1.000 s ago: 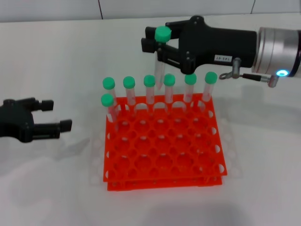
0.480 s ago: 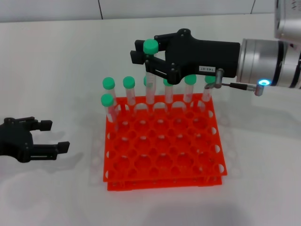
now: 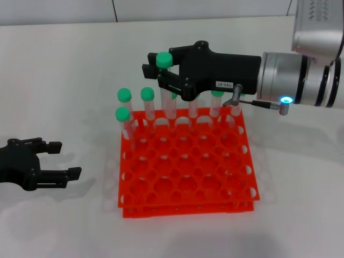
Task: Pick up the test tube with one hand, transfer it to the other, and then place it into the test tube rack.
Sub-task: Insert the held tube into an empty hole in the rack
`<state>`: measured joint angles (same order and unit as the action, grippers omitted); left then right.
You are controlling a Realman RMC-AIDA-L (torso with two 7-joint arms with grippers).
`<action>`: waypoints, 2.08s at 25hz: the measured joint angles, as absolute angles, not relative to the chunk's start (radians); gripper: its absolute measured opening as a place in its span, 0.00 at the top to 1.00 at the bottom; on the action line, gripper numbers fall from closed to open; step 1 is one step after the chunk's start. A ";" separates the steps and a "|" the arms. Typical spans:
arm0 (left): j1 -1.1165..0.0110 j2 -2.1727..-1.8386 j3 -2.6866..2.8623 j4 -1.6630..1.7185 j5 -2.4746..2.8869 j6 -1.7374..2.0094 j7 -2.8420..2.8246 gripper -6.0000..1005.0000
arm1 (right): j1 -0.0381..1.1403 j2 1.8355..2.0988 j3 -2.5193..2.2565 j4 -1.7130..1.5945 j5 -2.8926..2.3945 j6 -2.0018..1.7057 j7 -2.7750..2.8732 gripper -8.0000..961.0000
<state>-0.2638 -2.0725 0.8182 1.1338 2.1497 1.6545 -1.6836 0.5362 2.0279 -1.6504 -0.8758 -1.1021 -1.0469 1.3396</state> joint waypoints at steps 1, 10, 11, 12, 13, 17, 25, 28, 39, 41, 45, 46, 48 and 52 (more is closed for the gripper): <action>-0.264 -2.073 0.818 1.134 2.150 1.654 -1.682 0.13 | 0.537 2.028 -1.659 -0.874 -1.098 -1.038 1.336 0.78; -0.264 -2.072 0.822 1.134 2.159 1.655 -1.669 0.13 | 0.529 2.028 -1.719 -0.842 -1.019 -1.018 1.290 0.78; -0.264 -2.072 0.823 1.134 2.159 1.655 -1.669 0.13 | 0.529 2.028 -1.720 -0.839 -1.017 -1.018 1.289 0.78; -0.264 -2.072 0.823 1.134 2.159 1.655 -1.669 0.13 | 0.528 2.028 -1.723 -0.837 -1.014 -1.018 1.289 0.78; -0.264 -2.072 0.823 1.134 2.159 1.656 -1.669 0.13 | 0.527 2.028 -1.728 -0.834 -1.008 -1.018 1.288 0.78; -0.264 -2.072 0.823 1.133 2.160 1.659 -1.667 0.13 | 0.526 2.028 -1.751 -0.829 -0.990 -1.015 1.281 0.78; -0.262 -2.073 0.824 1.121 2.163 1.660 -1.650 0.13 | 0.532 2.028 -1.783 -0.820 -0.964 -1.008 1.275 0.78; -0.262 -2.073 0.824 1.121 2.163 1.660 -1.647 0.13 | 0.534 2.028 -1.794 -0.819 -0.950 -1.008 1.274 0.78; -0.263 -2.074 0.824 1.121 2.163 1.659 -1.638 0.13 | 0.544 2.028 -1.847 -0.810 -0.871 -0.968 1.227 0.78; -0.264 -2.074 0.824 1.121 2.163 1.657 -1.634 0.13 | 0.546 2.028 -1.860 -0.804 -0.834 -0.953 1.203 0.78; -0.267 -2.075 0.824 1.121 2.163 1.656 -1.632 0.13 | 0.547 2.028 -1.869 -0.780 -0.781 -0.942 1.173 0.78; -0.268 -2.075 0.824 1.121 2.163 1.656 -1.632 0.13 | 0.548 2.028 -1.870 -0.773 -0.772 -0.942 1.167 0.78; -0.271 -2.076 0.824 1.121 2.163 1.655 -1.631 0.13 | 0.549 2.028 -1.876 -0.761 -0.752 -0.942 1.152 0.78; -0.279 -2.075 0.824 1.121 2.163 1.654 -1.631 0.13 | 0.550 2.028 -1.897 -0.743 -0.712 -0.942 1.129 0.78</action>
<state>-0.2791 -2.0755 0.8237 1.1213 2.1627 1.6542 -1.6312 0.5502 2.0278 -1.8968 -0.7431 -0.7117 -0.9417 1.1289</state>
